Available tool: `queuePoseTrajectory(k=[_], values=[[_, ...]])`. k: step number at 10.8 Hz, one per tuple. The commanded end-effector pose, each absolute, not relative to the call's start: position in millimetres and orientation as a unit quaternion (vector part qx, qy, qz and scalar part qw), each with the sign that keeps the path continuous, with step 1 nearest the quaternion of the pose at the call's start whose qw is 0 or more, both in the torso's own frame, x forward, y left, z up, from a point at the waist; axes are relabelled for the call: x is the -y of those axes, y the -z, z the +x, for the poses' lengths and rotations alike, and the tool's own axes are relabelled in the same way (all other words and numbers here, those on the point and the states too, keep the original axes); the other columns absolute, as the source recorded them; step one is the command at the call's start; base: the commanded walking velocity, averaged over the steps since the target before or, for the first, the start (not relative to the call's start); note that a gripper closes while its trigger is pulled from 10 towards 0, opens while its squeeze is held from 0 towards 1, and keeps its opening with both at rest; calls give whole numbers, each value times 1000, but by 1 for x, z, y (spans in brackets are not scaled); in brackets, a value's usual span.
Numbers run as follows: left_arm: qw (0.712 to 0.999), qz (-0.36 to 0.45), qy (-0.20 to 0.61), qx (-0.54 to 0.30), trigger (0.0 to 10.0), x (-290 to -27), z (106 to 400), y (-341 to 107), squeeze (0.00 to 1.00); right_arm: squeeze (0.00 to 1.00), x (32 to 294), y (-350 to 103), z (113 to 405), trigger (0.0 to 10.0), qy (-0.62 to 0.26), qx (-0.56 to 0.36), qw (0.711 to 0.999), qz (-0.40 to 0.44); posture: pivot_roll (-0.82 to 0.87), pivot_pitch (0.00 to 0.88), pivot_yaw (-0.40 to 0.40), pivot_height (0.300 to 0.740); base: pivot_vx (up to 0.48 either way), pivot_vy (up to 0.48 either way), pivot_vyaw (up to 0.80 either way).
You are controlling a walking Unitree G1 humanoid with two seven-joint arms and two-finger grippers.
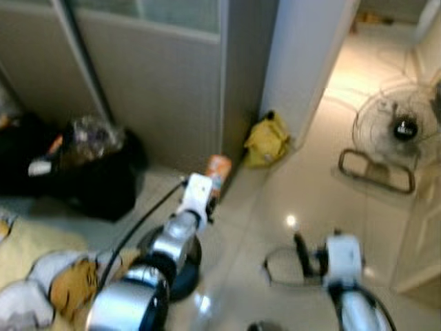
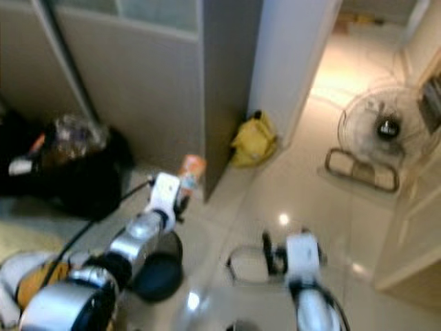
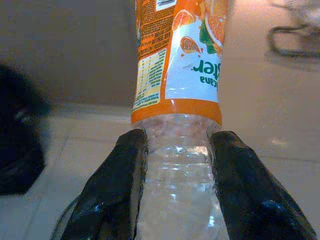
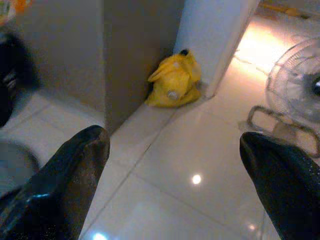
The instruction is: Clean up the room
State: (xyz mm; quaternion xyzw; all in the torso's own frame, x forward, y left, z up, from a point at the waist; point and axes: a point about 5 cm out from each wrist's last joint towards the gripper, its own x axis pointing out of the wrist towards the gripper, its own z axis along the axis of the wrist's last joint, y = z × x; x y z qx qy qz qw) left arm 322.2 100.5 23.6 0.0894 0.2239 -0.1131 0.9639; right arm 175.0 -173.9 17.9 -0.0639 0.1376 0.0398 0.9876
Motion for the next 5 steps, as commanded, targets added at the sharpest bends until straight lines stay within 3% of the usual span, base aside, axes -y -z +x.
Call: queuePoseTrajectory(k=[1,3,5], values=[[968,101,51,-223,10000,-119,329,-28,0,0,166,-22,168,10000,-66,-138,986,-64,-234,3,2,740,0,0,0],[967,78,-39,-240,10000,-149,330,-28,0,0,167,-27,146,10000,-75,-145,984,-75,-284,49,15,740,0,0,0],[965,93,-18,-245,10000,-152,320,-17,0,0,168,-34,143,10000,-69,-138,985,-72,-286,67,25,740,0,0,613]])
